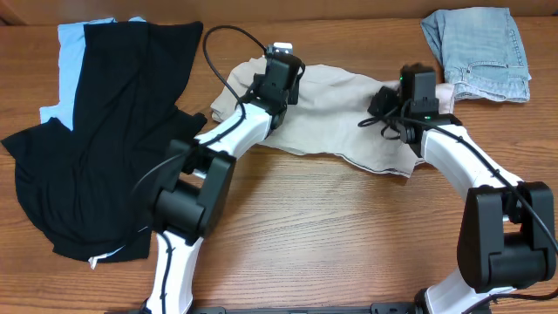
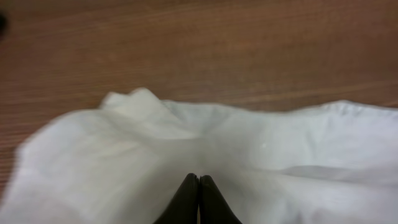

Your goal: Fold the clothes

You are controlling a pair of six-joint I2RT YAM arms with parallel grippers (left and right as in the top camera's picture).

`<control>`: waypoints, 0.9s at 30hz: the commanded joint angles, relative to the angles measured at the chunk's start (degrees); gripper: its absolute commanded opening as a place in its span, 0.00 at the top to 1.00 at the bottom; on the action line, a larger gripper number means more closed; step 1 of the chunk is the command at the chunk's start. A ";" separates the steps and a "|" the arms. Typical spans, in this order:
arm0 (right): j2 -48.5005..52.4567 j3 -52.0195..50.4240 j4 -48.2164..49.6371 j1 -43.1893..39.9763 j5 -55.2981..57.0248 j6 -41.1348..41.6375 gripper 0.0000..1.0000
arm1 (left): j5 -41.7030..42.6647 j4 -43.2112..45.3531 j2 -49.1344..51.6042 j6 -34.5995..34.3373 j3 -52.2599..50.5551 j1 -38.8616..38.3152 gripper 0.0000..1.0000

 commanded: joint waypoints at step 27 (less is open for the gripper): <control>6.56 4.46 -14.36 1.57 -3.41 -1.38 0.17 | 2.27 -20.55 -9.75 -2.08 0.44 4.72 0.41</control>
